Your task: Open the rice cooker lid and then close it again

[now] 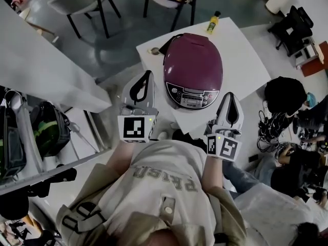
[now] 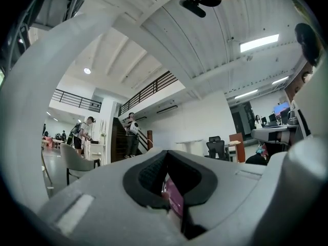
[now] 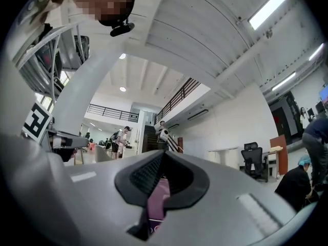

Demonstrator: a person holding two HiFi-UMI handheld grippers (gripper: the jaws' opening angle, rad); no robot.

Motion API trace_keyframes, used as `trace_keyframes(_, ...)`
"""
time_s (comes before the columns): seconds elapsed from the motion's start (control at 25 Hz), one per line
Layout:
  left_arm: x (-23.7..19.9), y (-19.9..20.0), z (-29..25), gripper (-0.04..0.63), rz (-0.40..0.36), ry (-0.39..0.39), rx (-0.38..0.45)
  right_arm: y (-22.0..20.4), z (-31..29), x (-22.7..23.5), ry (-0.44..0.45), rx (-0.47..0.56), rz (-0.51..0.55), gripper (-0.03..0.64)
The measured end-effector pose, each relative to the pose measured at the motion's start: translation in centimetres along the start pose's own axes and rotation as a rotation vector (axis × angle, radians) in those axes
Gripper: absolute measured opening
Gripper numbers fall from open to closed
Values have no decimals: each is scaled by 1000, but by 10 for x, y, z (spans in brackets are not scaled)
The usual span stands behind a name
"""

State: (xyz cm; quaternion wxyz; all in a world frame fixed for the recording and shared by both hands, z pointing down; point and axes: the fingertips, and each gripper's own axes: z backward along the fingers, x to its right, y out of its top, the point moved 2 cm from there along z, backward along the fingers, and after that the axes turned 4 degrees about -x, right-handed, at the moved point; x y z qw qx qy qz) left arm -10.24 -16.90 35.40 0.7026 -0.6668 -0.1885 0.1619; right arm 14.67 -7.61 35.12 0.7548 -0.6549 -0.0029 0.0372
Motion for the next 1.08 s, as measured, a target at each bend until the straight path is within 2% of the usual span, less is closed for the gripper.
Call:
trace_keyframes(0.16,0,4,-1,11,-7,-8,11,1,-1,-4,-2,-7,37,0)
trace_keyframes(0.88,14,4,-2,11,-83,-51,14,1,2,-8,10,-30,86,0)
trace_keyframes(1.08,13,-2,-3,11,-59,-36,-9,1,-1,-8,22,-34,96,0)
